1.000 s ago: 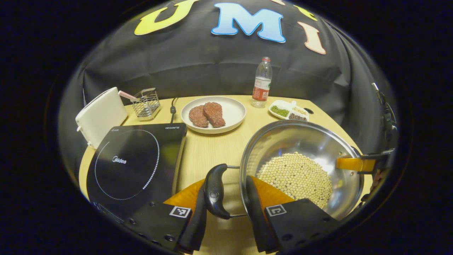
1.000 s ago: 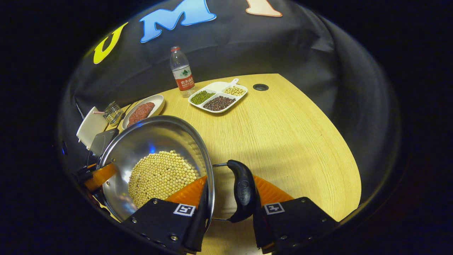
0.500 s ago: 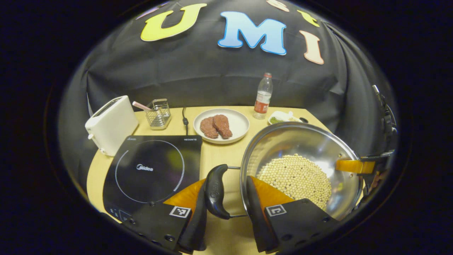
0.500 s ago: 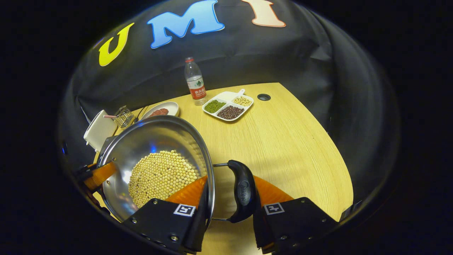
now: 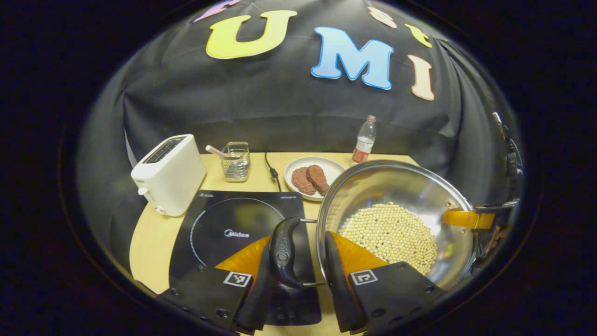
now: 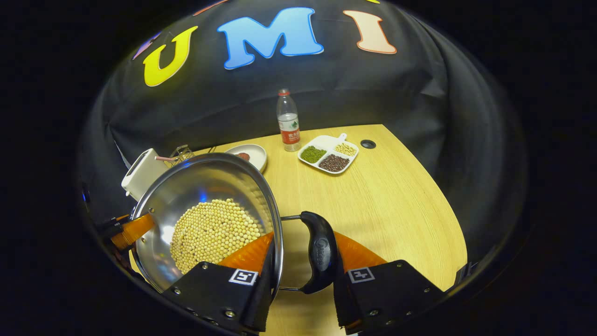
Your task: First push the handle of the pot to place it horizontally, then grasp the pot with both hands and set it on the induction cooktop.
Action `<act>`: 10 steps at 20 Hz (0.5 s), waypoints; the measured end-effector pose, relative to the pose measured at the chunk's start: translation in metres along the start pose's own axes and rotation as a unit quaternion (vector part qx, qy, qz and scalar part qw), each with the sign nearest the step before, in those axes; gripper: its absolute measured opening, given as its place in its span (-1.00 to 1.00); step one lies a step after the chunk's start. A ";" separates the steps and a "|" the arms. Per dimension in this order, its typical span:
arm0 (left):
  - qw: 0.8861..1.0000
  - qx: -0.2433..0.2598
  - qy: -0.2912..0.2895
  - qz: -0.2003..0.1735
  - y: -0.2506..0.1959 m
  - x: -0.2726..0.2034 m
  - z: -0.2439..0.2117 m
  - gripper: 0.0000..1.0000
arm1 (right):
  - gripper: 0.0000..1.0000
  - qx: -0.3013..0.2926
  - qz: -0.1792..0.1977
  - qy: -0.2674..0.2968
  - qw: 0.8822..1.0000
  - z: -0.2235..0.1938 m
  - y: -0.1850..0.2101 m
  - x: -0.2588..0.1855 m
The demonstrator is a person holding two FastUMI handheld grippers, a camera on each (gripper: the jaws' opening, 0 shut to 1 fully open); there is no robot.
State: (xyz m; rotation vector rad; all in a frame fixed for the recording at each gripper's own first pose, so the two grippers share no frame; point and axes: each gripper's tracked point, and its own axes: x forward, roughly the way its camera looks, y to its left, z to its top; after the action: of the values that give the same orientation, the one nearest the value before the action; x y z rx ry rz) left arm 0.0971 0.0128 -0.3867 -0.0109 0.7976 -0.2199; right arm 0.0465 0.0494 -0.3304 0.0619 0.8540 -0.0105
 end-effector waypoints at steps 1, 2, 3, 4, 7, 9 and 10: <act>1.000 0.001 0.000 0.003 0.012 -0.003 0.000 0.26 | 0.11 0.000 0.002 0.000 1.000 0.001 0.010 0.001; 1.000 0.000 0.000 0.005 0.022 -0.004 0.000 0.31 | 0.11 0.000 0.004 0.001 1.000 0.000 0.021 0.003; 1.000 -0.002 0.002 0.007 0.034 -0.005 0.002 0.31 | 0.11 -0.001 0.005 0.002 1.000 0.000 0.032 0.006; 1.000 -0.005 0.002 0.009 0.045 -0.005 0.003 0.31 | 0.11 -0.001 0.006 0.002 1.000 0.001 0.043 0.008; 1.000 -0.008 0.004 0.015 0.079 -0.006 0.006 0.19 | 0.11 -0.005 0.009 0.003 1.000 0.001 0.073 0.014; 1.000 -0.013 0.005 0.018 0.098 -0.004 0.005 0.19 | 0.11 -0.007 0.011 0.004 1.000 0.003 0.092 0.019; 1.000 -0.015 0.006 0.019 0.107 -0.002 0.005 0.19 | 0.11 -0.010 0.011 0.004 1.000 0.003 0.101 0.021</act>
State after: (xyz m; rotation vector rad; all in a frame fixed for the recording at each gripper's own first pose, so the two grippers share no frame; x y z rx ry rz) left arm 0.1202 0.1175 -0.3917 -0.0229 0.8120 -0.1732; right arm 0.0658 0.1499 -0.3388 0.0526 0.8618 0.0180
